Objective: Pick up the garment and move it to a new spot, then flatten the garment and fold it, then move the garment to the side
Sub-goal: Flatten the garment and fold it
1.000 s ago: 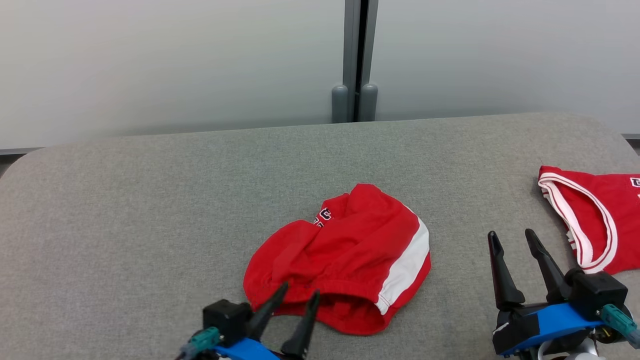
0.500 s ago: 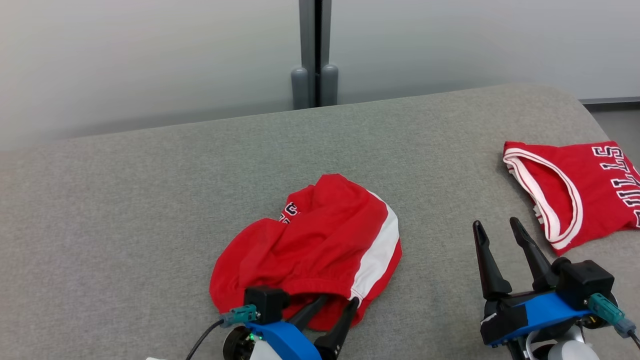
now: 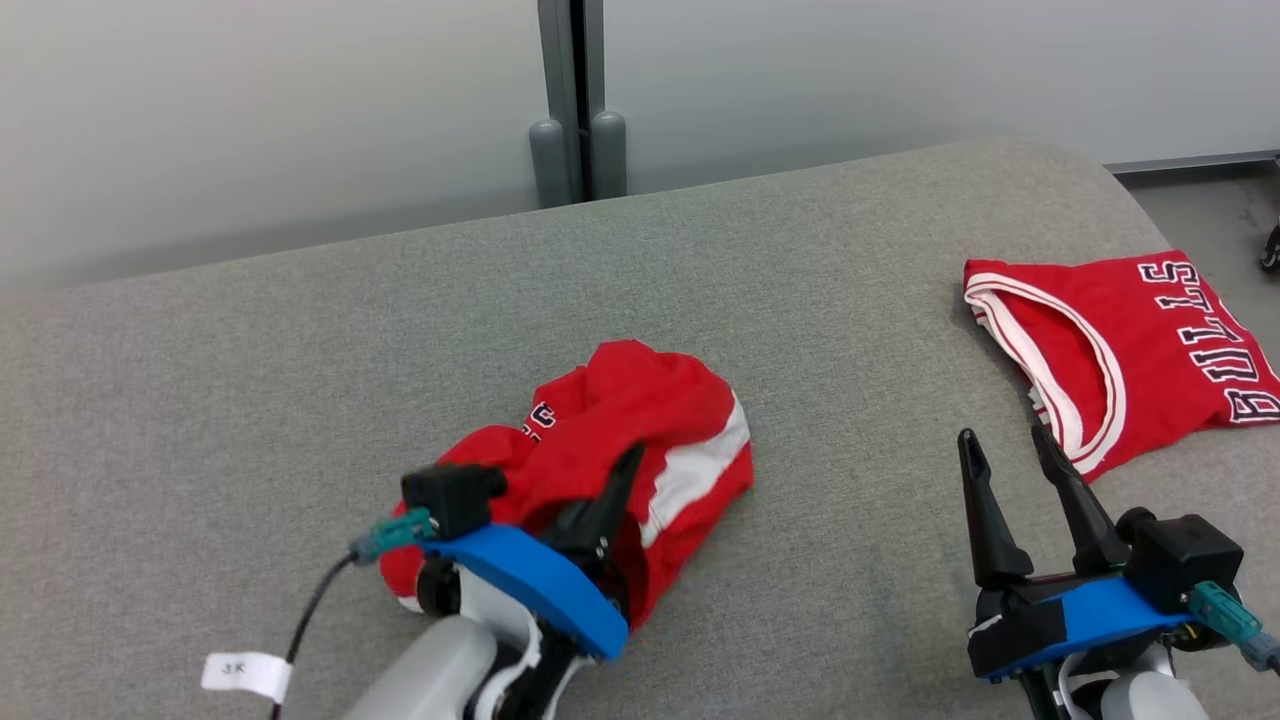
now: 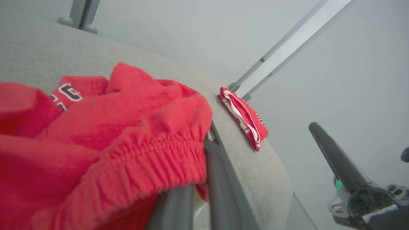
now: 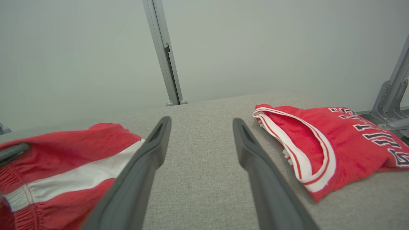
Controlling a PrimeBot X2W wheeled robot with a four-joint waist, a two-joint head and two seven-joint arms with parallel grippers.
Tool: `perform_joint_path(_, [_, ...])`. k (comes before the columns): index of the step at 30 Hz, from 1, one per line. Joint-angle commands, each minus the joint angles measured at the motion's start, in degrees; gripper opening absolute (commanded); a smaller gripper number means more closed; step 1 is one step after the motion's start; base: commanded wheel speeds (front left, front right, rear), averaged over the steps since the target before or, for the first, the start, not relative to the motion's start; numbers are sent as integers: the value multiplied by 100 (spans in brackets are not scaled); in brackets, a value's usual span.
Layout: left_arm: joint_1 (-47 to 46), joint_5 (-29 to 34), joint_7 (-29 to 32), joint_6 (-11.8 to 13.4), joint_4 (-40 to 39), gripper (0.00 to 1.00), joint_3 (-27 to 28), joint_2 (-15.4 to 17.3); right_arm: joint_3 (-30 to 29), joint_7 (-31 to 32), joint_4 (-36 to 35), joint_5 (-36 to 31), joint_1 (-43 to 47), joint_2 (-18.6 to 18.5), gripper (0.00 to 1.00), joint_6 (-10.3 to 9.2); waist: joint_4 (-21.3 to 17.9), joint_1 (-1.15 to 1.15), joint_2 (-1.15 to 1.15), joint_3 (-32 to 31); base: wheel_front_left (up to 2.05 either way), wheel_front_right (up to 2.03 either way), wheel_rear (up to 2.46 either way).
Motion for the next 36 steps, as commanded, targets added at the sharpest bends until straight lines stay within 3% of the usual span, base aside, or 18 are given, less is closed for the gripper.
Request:
perform_joint_path(1, [-318, -102, -58, -7, -111, 0, 117, 137, -23, -25, 12, 11, -61, -4, 100, 0, 24, 0, 0, -2, 0, 0, 0])
perform_joint_path(5, [-1022, -373, 230, -7, -388, 0, 108, 468, 3, -47, 11, 55, -114, -3, 100, 0, 51, 0, 0, 6, 0, 0, 0])
perform_joint_path(8, [-1616, -952, 666, -8, -807, 0, 37, 759, 84, -67, 41, 87, -178, -4, 100, 0, 8, 0, 0, 43, 0, 0, 0])
perform_joint_path(16, [-2798, -1980, 1386, -9, -1393, 0, 8, 1543, 468, -240, 278, 332, -420, -7, 100, 0, -493, 0, 0, 135, 0, 0, 0])
perform_joint_path(22, [-3388, -2467, 1716, -9, -2010, 0, -202, 1613, 461, -342, 425, 350, -507, -6, 100, 0, -644, 0, 0, 216, 0, 0, 0])
perform_joint_path(26, [-3333, -2910, 1906, -8, -2378, 0, -264, 1605, 438, -388, 468, 353, -480, -5, 100, 0, -636, 0, 0, 252, 0, 0, 0])
perform_joint_path(29, [-3034, -3213, 2381, -8, -2515, 0, -553, 1811, 408, -404, 506, 321, -465, -4, 100, 0, -553, 0, 0, 279, 0, 0, 0])
perform_joint_path(32, [-2793, -3133, 2899, -8, -2344, 0, -971, 2177, 412, -418, 530, 288, -498, -3, 100, 0, -437, 0, 0, 285, 0, 0, 0])
perform_joint_path(36, [-2761, -2012, 3169, -8, -1877, 0, -1772, 2662, 453, -410, 529, 253, -549, -5, 100, 0, -253, 0, 0, 289, 0, 0, 0])
